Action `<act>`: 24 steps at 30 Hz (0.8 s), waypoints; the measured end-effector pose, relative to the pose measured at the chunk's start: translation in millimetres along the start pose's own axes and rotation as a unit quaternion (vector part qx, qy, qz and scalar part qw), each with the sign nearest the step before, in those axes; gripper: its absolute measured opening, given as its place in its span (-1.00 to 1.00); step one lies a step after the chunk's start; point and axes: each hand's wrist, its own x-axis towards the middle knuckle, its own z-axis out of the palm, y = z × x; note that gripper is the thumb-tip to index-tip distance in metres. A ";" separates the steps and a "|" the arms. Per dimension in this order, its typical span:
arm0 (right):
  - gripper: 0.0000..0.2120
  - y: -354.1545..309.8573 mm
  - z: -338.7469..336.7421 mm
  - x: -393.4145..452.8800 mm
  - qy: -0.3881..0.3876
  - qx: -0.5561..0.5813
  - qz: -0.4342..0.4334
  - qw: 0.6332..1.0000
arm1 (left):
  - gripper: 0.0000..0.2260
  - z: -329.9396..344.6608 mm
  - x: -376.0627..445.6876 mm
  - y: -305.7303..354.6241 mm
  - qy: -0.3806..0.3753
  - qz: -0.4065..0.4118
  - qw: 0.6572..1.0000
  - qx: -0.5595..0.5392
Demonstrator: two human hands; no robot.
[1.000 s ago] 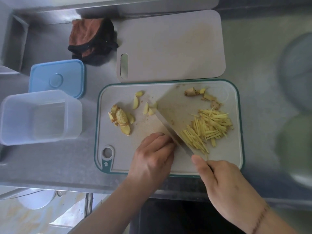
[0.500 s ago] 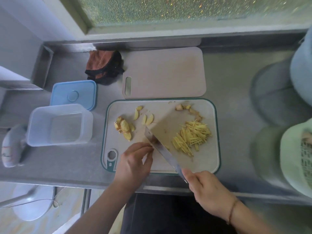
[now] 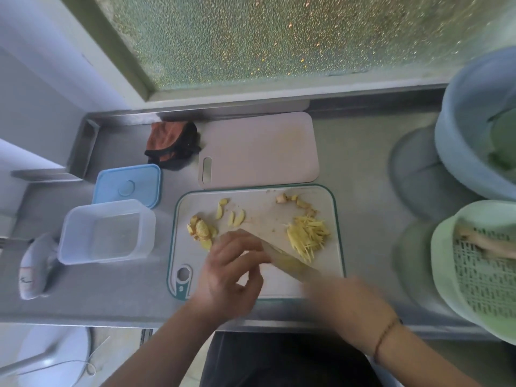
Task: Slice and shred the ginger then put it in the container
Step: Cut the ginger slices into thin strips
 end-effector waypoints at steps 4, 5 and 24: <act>-0.23 3.4 -0.6 0.9 0.030 -0.157 -0.016 0.987 | -0.89 13.4 11.4 5.1 -0.225 -0.025 0.973 0.040; -0.23 3.6 -1.4 2.5 0.031 -0.174 -0.017 0.984 | -0.88 19.1 13.4 5.5 -0.242 -0.034 0.969 0.046; -0.46 0.1 -10.1 -6.9 0.055 -0.254 -0.082 0.962 | -0.89 68.3 33.6 4.1 -0.206 -0.061 0.972 0.094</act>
